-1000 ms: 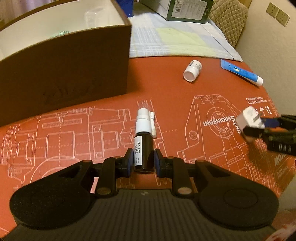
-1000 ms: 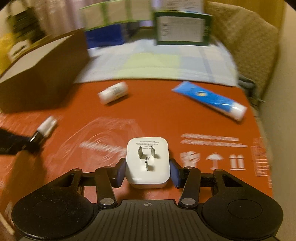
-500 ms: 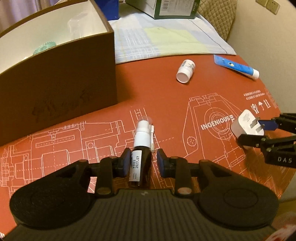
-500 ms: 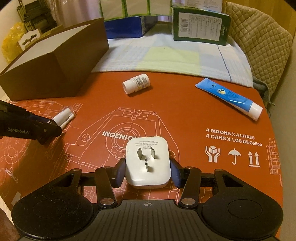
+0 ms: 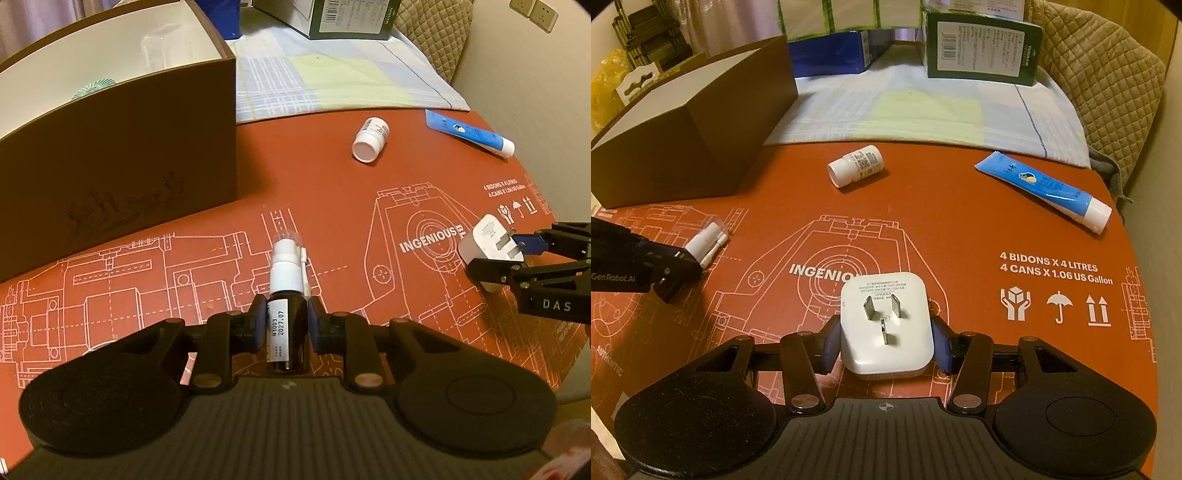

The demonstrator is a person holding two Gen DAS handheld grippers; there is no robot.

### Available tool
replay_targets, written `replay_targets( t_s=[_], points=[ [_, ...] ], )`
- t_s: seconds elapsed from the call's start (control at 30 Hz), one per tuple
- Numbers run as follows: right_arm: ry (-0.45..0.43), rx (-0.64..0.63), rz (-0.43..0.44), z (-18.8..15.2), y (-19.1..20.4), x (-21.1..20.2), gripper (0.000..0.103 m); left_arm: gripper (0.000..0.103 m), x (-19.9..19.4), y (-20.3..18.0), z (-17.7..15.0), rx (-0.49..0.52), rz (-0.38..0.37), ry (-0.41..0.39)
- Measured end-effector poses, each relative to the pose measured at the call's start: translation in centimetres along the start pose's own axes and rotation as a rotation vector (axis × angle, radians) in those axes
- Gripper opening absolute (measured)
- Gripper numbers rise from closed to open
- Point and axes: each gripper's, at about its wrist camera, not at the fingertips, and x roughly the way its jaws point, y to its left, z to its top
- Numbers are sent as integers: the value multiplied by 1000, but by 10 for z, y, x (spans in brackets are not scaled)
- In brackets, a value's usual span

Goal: Organize rigid objects
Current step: 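Lift the spray bottle and white plug off the mat, then carry the spray bottle and white plug over the open box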

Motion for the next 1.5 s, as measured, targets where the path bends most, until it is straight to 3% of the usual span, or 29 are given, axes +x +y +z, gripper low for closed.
replay_targets(
  t_s=[0.7, 1.5],
  points=[
    [6, -34, 27, 7, 12, -3, 46, 19, -18, 11, -5, -55, 9, -38],
    [-101, -138, 227, 59, 79, -43, 46, 19, -114, 41, 1, -127, -23, -238]
  ],
)
